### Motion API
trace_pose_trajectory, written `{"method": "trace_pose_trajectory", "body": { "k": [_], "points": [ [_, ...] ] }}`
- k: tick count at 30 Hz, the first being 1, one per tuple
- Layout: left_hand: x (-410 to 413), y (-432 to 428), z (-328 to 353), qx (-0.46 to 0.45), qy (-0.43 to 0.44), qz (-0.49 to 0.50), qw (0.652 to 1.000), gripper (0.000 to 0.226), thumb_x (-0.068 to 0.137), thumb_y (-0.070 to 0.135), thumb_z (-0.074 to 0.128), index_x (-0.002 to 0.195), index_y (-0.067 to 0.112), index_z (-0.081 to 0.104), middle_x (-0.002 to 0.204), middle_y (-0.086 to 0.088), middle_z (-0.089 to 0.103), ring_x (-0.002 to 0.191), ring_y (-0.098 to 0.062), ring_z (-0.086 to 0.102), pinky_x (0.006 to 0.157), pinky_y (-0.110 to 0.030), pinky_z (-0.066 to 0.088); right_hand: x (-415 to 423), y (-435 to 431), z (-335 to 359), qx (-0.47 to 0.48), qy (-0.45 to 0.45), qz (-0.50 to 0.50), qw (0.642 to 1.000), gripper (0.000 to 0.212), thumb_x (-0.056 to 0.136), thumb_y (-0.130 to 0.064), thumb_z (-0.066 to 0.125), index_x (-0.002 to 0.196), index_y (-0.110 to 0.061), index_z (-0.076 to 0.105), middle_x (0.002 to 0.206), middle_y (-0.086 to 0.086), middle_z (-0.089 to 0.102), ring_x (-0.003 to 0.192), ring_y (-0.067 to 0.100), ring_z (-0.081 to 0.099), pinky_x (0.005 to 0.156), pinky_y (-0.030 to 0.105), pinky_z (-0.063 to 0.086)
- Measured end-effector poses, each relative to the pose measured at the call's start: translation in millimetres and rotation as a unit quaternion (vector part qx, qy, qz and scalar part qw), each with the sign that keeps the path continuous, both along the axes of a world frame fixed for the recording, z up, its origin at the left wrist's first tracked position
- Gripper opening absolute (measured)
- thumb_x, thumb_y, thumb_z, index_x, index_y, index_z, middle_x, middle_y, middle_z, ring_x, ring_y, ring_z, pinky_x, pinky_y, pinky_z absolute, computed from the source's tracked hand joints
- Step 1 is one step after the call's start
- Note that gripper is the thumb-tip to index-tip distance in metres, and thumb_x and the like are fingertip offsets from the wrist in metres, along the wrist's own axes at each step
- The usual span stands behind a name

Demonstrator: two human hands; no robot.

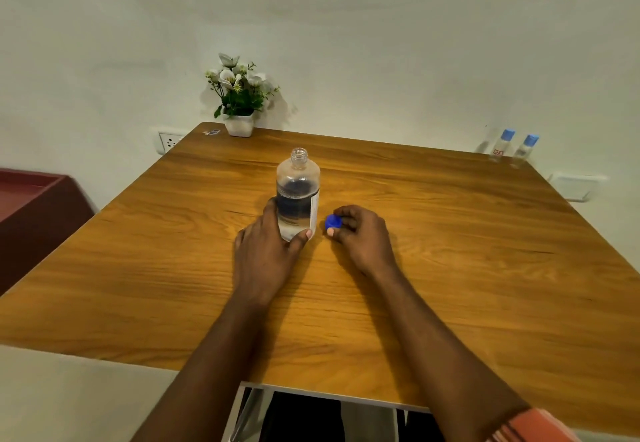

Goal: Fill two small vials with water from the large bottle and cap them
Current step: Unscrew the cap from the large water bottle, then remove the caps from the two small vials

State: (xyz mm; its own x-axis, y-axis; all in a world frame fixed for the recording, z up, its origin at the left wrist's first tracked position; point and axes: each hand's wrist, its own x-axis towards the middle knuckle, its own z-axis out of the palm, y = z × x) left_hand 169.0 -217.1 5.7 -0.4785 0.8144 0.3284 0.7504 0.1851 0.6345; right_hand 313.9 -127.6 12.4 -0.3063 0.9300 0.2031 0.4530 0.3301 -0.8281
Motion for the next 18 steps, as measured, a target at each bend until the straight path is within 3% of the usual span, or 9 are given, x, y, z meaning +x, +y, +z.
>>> {"method": "trace_pose_trajectory", "body": {
  "k": [6,9,13,18],
  "points": [
    [1,-4,-2,-0.016,-0.026,0.023,0.999,0.096,0.075,0.040,0.077,0.150,0.017,0.020,0.146,-0.005,0.044,0.133,-0.023,0.041,0.109,-0.048,0.036,-1,-2,-4,0.004,-0.037,0.001,0.999,0.044,0.081,-0.017,0.079,0.123,-0.012,0.065,0.122,0.005,0.071,0.113,0.015,0.066,0.094,0.025,0.051],
    [3,-13,0,-0.008,-0.055,0.046,0.997,0.096,0.075,0.032,0.079,0.150,0.017,0.020,0.146,-0.007,0.044,0.134,-0.023,0.040,0.110,-0.049,0.034,0,-4,-2,0.003,-0.043,-0.006,0.999,0.063,0.079,-0.018,0.081,0.137,-0.016,0.055,0.132,0.007,0.065,0.123,0.020,0.061,0.101,0.034,0.051],
    [14,-37,0,0.029,-0.093,0.043,0.994,0.081,0.077,0.021,0.078,0.144,0.020,0.033,0.137,-0.005,0.051,0.128,-0.023,0.043,0.105,-0.046,0.039,8,-8,1,-0.035,-0.020,-0.014,0.999,0.096,0.075,-0.017,0.084,0.153,-0.020,0.029,0.143,0.011,0.056,0.130,0.021,0.055,0.100,0.029,0.044],
    [43,-59,-5,0.008,-0.046,-0.040,0.998,0.051,0.084,0.029,0.069,0.131,0.025,0.049,0.129,0.002,0.051,0.118,-0.016,0.049,0.100,-0.039,0.044,38,-20,1,-0.037,-0.030,-0.009,0.999,0.090,0.081,-0.021,0.079,0.154,-0.021,0.027,0.143,0.010,0.056,0.132,0.020,0.053,0.103,0.030,0.042]
  ]
}}
